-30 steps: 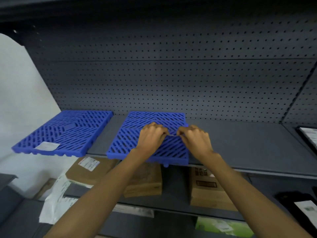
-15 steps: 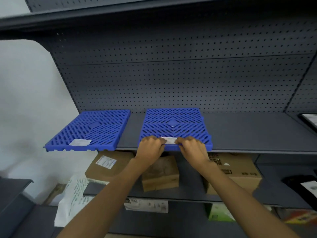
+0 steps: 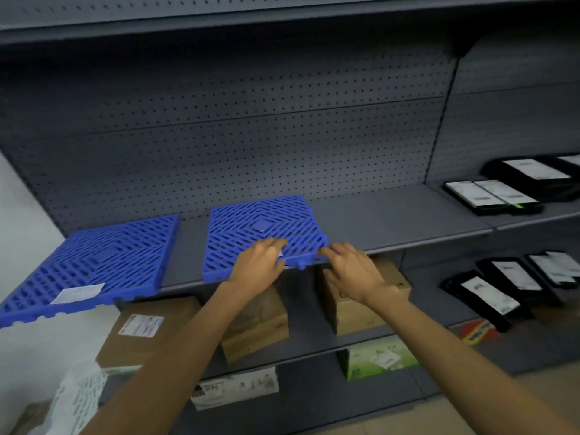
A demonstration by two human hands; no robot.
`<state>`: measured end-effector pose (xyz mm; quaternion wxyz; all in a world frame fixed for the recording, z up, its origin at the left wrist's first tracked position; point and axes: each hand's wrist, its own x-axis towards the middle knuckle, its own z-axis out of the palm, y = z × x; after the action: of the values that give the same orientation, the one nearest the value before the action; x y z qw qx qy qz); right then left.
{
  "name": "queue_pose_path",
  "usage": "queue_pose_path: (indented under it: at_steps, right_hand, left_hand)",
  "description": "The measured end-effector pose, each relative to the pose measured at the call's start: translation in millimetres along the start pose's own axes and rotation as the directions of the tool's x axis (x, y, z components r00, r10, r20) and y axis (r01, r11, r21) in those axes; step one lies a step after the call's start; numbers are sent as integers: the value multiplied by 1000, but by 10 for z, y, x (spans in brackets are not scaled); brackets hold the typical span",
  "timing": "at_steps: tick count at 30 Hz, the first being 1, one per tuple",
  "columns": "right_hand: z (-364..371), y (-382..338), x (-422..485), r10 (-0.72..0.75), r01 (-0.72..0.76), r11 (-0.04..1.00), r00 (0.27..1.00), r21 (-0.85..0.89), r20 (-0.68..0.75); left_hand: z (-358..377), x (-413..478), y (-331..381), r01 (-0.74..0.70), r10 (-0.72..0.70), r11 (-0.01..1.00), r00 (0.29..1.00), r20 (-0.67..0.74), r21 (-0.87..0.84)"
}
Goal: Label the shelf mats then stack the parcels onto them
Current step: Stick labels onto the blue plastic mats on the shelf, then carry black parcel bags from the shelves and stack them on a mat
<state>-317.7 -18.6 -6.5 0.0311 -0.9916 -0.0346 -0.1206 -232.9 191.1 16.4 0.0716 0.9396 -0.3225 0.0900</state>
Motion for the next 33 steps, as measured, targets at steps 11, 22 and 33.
queue_pose_path:
  at_steps: [11, 22, 33]
  right_hand:
    - [-238, 1740, -1352, 394, -388, 918, 917, -83, 60]
    - [-798, 3946, -2795, 592, -587, 802, 806, -108, 6]
    - [-1009, 5430, -2859, 595, -594, 794, 803, -132, -34]
  left_hand:
    - [320, 709, 1902, -281, 281, 960, 959, 15, -3]
    - [685, 1618, 4343, -422, 423, 904, 906, -5, -69]
    - [980, 2390, 5615, -431, 427, 897, 902, -61, -99]
